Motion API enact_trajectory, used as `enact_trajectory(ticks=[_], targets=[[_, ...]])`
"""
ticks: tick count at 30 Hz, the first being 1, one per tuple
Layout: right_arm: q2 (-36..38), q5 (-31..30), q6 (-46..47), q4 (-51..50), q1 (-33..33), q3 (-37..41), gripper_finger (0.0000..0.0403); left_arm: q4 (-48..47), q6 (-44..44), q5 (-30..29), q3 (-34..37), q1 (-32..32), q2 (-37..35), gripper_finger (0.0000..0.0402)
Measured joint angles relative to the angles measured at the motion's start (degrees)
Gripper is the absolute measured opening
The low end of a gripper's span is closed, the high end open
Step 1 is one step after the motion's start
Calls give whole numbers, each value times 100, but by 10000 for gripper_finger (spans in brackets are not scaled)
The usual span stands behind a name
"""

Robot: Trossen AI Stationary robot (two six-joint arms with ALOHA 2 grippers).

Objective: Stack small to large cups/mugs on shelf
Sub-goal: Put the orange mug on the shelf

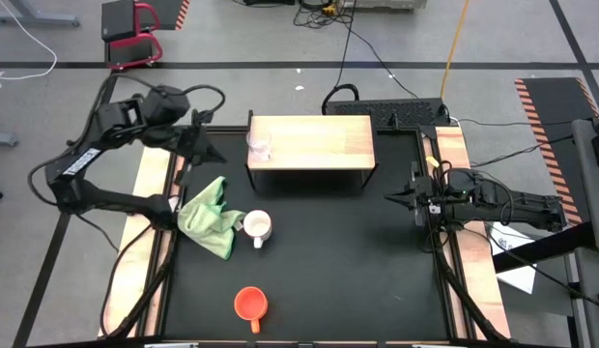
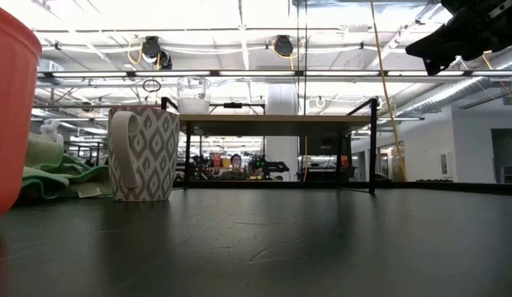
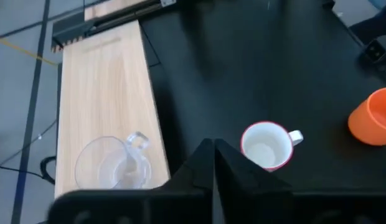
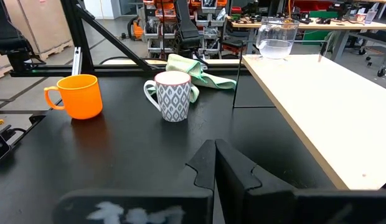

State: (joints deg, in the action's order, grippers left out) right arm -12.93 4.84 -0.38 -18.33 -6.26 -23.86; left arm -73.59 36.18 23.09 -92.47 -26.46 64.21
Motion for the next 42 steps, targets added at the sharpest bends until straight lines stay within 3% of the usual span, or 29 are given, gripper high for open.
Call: enact_trajectory(ticks=[7, 13, 21, 29, 35, 42], targets=[[0, 0, -1, 1, 0, 0, 0, -166, -433, 87, 78, 289, -144, 3], [2, 0, 11, 1, 0, 0, 0, 67, -673, 16, 682, 339, -541, 2], [2, 2, 13, 0, 0, 0, 0, 1601, -1096, 507, 2327, 341, -1793, 1], [0, 0, 15, 2, 0, 0, 0, 3514, -2256, 804, 3910, 663, -2886, 1], [0, 0, 17, 0, 0, 0, 0, 4284, -2841, 773, 4593, 1224, -3106, 1], [0, 1, 17, -13, 0, -1, 0, 4444, -2925, 210, 5071, 2039, -3089, 0]])
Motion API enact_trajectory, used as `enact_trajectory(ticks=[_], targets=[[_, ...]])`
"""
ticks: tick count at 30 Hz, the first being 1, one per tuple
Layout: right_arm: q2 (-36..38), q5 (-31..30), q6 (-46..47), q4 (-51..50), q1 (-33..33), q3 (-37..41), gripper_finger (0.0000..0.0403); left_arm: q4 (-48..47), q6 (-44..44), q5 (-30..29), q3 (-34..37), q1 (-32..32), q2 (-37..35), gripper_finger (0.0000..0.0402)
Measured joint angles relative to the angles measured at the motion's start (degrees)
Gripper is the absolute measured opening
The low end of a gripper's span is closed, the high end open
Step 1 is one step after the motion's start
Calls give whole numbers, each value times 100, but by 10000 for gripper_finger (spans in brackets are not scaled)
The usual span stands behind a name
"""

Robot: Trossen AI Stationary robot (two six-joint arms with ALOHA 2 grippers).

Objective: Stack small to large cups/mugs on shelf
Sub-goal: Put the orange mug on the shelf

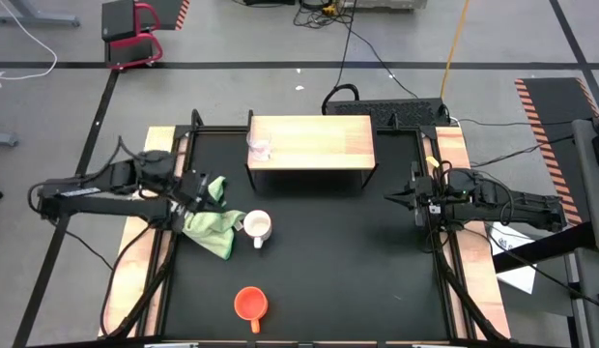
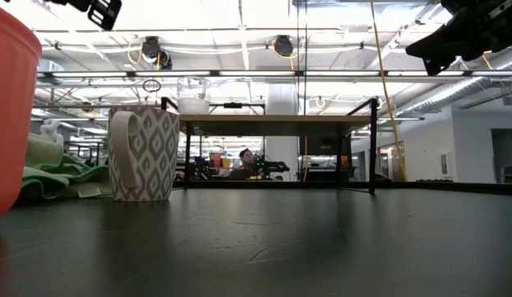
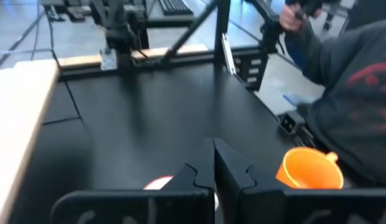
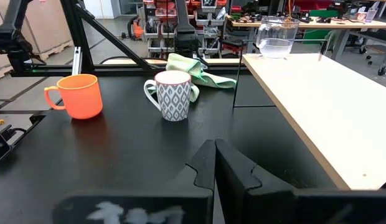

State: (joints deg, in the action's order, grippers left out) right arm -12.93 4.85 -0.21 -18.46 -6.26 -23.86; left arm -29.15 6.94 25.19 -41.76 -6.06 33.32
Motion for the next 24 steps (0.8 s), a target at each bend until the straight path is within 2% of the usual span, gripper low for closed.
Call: enact_trajectory(ticks=[14, 24], targets=[[0, 1, 0, -9, 0, -1, 0, 653, -393, -1195, 689, 1636, 4, 0], [0, -1, 0, -2, 0, 0, 0, 1217, -748, -1331, 737, 2409, 589, 1]])
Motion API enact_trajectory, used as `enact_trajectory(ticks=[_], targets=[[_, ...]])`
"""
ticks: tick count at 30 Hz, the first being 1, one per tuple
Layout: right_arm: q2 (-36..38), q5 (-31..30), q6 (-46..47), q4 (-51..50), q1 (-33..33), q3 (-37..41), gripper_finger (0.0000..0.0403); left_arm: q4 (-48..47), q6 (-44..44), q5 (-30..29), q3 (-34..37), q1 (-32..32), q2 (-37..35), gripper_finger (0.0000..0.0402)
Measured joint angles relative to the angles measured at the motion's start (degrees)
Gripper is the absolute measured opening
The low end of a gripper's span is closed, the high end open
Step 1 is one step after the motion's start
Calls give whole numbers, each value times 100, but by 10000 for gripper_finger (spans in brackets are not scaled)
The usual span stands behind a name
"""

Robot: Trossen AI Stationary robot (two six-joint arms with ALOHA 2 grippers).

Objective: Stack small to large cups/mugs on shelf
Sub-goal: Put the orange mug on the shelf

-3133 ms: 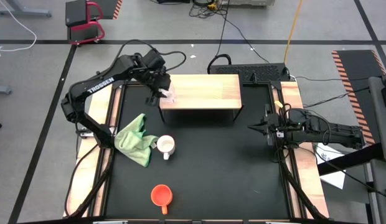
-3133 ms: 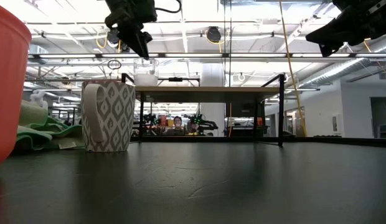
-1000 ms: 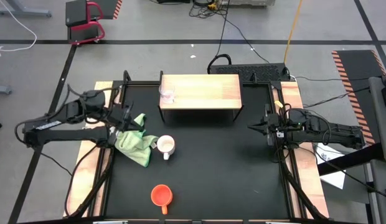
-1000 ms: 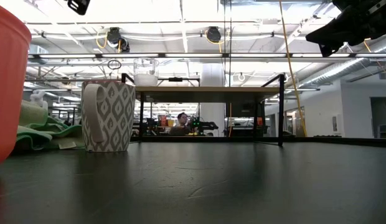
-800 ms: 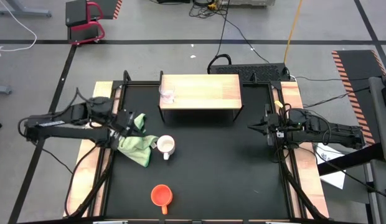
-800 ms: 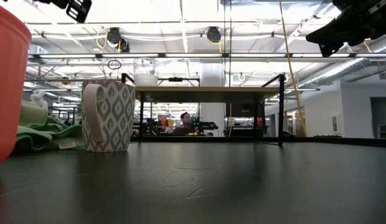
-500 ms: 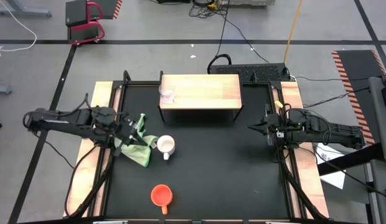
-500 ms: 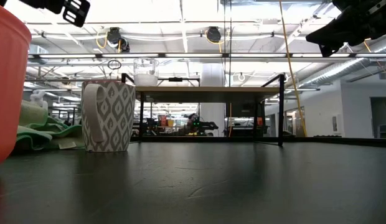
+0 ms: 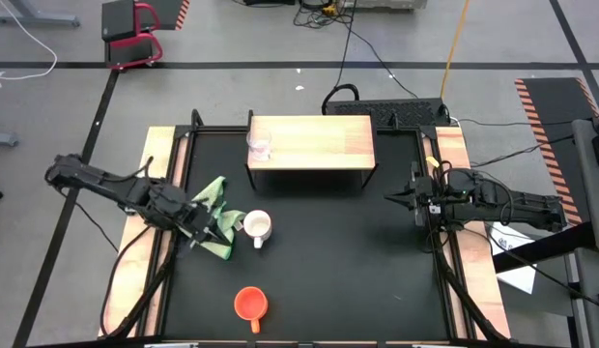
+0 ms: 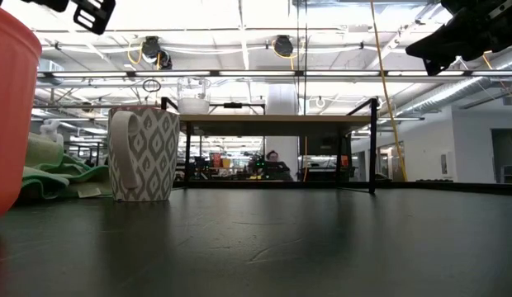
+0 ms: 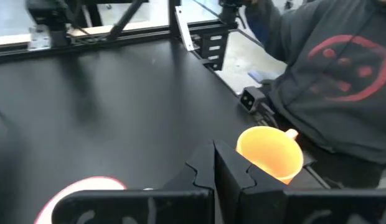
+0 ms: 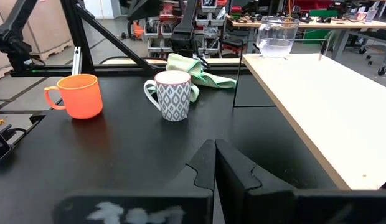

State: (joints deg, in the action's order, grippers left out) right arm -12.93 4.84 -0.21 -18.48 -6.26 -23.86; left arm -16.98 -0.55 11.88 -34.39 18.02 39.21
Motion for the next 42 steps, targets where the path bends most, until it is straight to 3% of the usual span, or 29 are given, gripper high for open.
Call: enact_trajectory(ticks=[16, 24, 31, 42], targets=[[0, 2, 0, 0, 0, -2, 0, 489, -396, -1097, 0, 982, 1060, 1], [0, 2, 2, -2, 0, -2, 0, 524, -1074, -1738, -103, 1381, 1420, 1], [0, 2, 0, 0, 0, -2, 0, 227, -993, -1797, -840, 1716, 2299, 1], [0, 1, 0, -1, 0, -2, 0, -1437, -1343, -2244, -2256, 1899, 3323, 0]])
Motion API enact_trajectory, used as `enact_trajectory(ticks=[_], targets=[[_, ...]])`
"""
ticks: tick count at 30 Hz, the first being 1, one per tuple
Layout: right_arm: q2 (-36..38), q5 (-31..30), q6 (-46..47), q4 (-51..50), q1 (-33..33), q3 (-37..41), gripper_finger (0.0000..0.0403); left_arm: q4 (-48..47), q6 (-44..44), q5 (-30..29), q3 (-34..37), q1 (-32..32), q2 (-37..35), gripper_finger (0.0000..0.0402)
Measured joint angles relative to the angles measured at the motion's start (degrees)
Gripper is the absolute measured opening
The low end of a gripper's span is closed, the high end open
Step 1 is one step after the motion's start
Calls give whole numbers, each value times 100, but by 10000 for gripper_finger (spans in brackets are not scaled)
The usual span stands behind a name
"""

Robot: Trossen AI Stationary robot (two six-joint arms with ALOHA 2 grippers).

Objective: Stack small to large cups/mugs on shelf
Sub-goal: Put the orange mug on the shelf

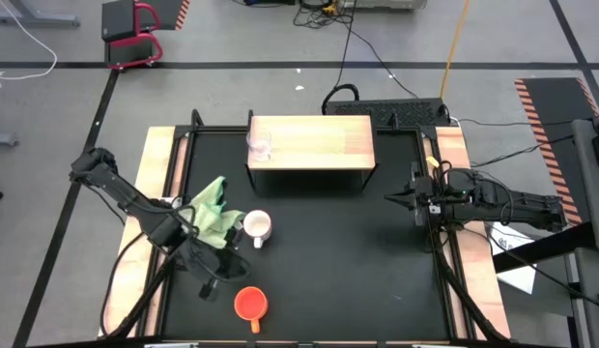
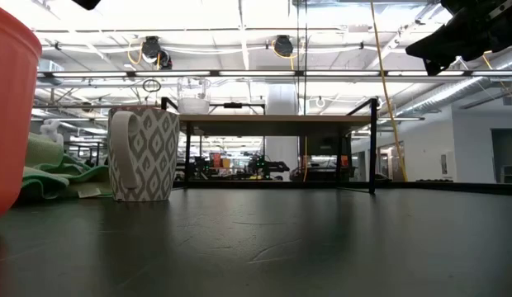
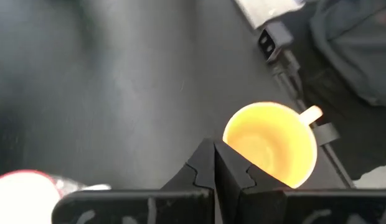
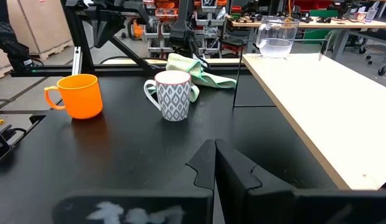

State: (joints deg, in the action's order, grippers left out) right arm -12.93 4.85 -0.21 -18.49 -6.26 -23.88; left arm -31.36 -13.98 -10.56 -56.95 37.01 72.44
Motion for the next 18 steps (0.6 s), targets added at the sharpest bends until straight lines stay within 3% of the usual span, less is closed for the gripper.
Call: enact_trajectory(ticks=[18], targets=[[0, 1, 2, 1, 0, 0, 0, -1349, -1046, 502, -1424, 50, 1368, 1]])
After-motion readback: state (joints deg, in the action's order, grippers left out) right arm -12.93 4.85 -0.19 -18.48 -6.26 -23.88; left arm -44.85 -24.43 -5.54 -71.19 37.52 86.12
